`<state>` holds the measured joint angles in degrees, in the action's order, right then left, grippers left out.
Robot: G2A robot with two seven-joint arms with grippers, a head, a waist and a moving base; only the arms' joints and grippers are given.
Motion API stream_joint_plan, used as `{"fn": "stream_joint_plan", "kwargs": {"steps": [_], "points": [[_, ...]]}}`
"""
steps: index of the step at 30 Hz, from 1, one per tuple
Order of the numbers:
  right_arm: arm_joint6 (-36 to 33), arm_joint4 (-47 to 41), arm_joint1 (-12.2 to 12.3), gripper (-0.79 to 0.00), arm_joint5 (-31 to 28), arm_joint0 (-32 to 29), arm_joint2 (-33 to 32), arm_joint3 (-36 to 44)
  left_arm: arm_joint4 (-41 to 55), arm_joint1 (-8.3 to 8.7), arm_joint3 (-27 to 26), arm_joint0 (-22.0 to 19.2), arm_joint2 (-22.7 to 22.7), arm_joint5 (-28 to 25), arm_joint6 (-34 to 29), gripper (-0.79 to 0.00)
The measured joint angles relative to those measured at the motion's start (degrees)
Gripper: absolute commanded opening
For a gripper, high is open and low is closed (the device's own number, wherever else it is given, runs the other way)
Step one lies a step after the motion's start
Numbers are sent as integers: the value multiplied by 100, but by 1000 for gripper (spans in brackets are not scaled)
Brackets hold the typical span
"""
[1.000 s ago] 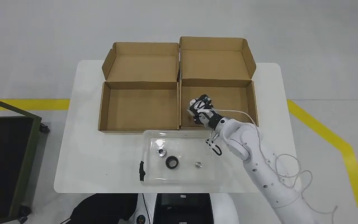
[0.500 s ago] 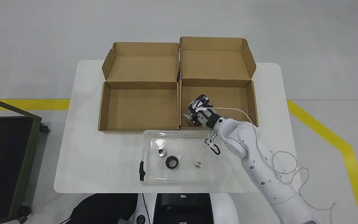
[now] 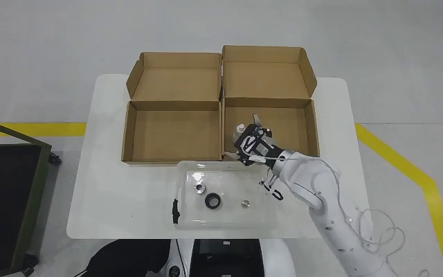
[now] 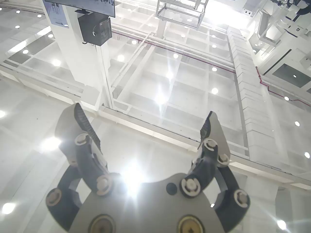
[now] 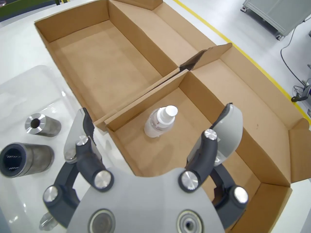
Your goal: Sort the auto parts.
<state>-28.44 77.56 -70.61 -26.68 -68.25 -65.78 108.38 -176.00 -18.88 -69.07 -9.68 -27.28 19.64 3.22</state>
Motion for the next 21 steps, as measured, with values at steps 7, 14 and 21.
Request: {"fn": "stream_joint_plan", "kwargs": {"steps": [7, 14, 21], "points": [[-316, -352, 152, 0, -901, -730, -259, 902, 0, 0, 0, 0, 0, 0, 0, 0], [-885, -116, 269, 0, -1552, -1337, -257, 1481, 0, 0, 0, 0, 0, 0, 0, 0], [-1170, 57, 368, 0, -1835, -1600, -388, 1568, 0, 0, 0, 0, 0, 0, 0, 0]]}}
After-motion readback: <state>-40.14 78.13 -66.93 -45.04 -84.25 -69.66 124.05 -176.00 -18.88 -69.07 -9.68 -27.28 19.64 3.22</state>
